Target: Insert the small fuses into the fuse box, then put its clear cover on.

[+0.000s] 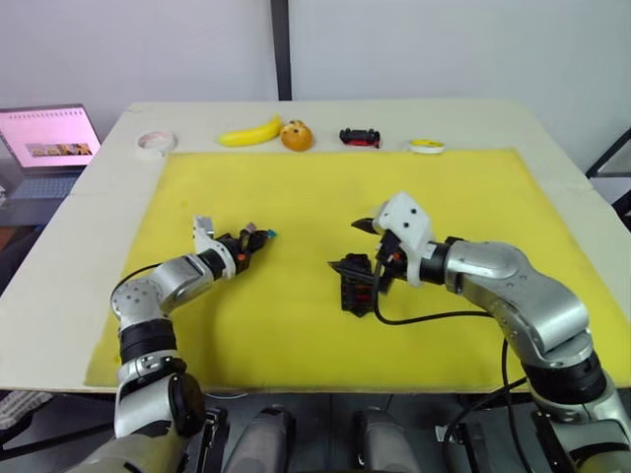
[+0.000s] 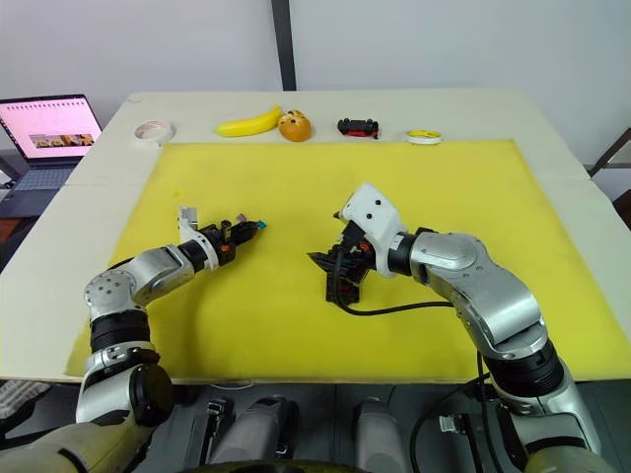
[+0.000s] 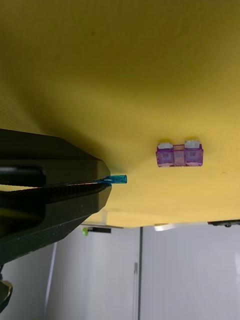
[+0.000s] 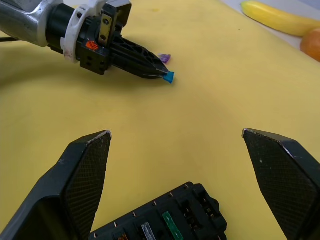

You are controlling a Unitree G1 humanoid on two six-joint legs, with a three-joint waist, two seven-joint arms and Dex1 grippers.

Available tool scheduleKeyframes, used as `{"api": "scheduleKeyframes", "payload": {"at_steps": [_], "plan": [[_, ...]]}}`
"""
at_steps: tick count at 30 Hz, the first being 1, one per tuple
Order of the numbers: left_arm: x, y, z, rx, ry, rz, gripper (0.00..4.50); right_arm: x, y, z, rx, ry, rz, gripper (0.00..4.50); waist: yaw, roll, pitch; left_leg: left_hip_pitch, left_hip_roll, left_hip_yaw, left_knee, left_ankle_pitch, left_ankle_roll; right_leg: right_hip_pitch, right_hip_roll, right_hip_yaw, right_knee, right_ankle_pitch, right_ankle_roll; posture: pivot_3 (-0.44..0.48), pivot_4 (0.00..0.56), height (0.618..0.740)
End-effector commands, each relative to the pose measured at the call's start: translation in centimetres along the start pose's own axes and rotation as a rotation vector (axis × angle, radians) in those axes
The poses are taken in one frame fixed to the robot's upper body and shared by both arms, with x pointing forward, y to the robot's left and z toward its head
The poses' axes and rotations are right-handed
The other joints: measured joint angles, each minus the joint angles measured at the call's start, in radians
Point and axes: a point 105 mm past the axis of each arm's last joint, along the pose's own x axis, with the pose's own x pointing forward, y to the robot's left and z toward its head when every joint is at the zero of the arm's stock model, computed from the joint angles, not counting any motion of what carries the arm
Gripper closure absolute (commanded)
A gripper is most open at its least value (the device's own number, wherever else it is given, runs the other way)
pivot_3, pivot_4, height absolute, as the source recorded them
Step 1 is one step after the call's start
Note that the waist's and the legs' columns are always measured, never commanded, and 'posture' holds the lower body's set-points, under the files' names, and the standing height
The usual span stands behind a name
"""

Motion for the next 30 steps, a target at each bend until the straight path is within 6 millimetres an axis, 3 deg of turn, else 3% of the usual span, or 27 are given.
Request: {"api": "scheduleKeyframes", "payload": {"at_steps": [1, 9, 17, 23, 30], "plan": [[-1.0, -0.4, -0.5, 0.025, 0.036, -0.023, 4.47, -0.5, -0.3, 1.7, 0.004, -0.07, -0.001, 0.0, -0.009, -0.001, 0.001, 0.0, 0.0, 0.0, 0.0, 0.0, 0.0, 0.0, 0.0, 0.0, 0.0, 0.0, 0.0, 0.0, 0.15, 0.74], [-4.6, -7.2, -0.3, 0.242, 0.097, -0.293, 4.47, -1.0, 0.5, 3.0, 0.232, -0.207, 0.059, 0.0, -0.02, -0.005, 0.003, -0.003, 0.001, 0.0, -0.004, 0.001, -0.002, -0.005, 0.0, 0.0, 0.0, 0.0, 0.0, 0.0, 0.15, 0.74], [-5.3, -12.7, -3.3, 0.381, 0.226, -0.529, 4.47, -1.2, 0.8, 4.9, 0.527, -0.384, 0.102, 0.0, -0.019, -0.005, 0.003, -0.003, 0.001, 0.0, -0.011, 0.005, -0.008, -0.009, 0.0, 0.002, 0.0, 0.0, 0.0, 0.0, 0.15, 0.74], [-4.8, -15.0, -5.2, 0.387, 0.272, -0.642, 4.47, -1.0, 1.2, 5.8, 0.741, -0.486, 0.151, 0.0, -0.031, -0.005, 0.003, -0.003, 0.002, 0.001, -0.014, 0.005, -0.009, -0.012, 0.0, 0.003, 0.001, 0.0, -0.001, 0.0, 0.15, 0.74], [-4.6, -15.5, -6.0, 0.364, 0.295, -0.682, 4.47, -1.0, 0.7, 6.6, 0.88, -0.555, 0.137, 0.0, -0.043, -0.005, 0.003, -0.003, 0.002, 0.001, -0.015, 0.006, -0.009, -0.012, 0.001, 0.003, 0.001, 0.0, -0.001, 0.0, 0.15, 0.74]]}}
